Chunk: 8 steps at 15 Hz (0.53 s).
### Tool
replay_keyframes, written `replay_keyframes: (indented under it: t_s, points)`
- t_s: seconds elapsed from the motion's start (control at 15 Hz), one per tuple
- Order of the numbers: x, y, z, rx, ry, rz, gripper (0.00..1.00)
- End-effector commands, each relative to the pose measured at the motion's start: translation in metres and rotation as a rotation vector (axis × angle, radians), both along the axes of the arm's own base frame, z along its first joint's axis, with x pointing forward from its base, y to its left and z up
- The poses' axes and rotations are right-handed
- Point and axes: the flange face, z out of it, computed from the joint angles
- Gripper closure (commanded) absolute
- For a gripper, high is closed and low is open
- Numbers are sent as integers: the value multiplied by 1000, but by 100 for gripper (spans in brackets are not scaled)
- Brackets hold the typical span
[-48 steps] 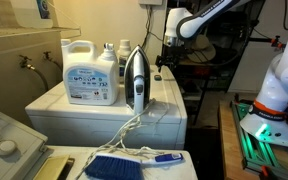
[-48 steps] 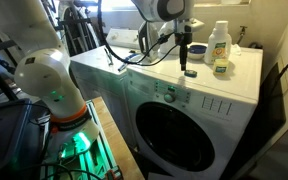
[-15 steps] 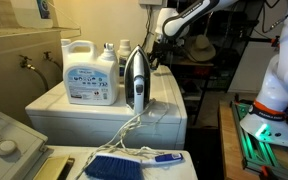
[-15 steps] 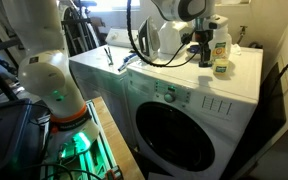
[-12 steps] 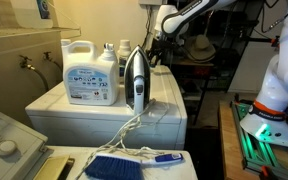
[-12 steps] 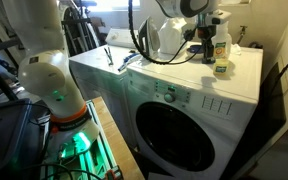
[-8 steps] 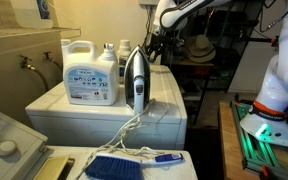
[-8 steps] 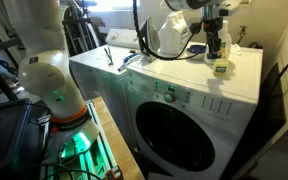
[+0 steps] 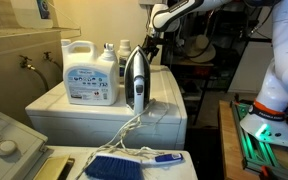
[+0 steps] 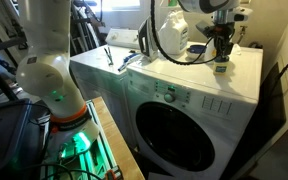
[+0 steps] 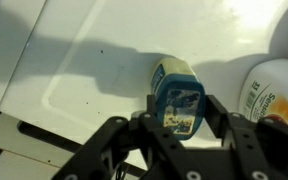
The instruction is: Put the blue lid on the small container on the right.
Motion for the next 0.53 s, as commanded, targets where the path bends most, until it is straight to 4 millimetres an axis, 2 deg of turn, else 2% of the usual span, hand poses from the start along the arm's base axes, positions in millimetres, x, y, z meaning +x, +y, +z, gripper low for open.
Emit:
replay_keyframes:
  t_s: [0.0, 0.47]
  points:
    - [17, -5, -2, 45, -9, 30, 74]
    - [26, -7, -14, 15, 45, 29, 74]
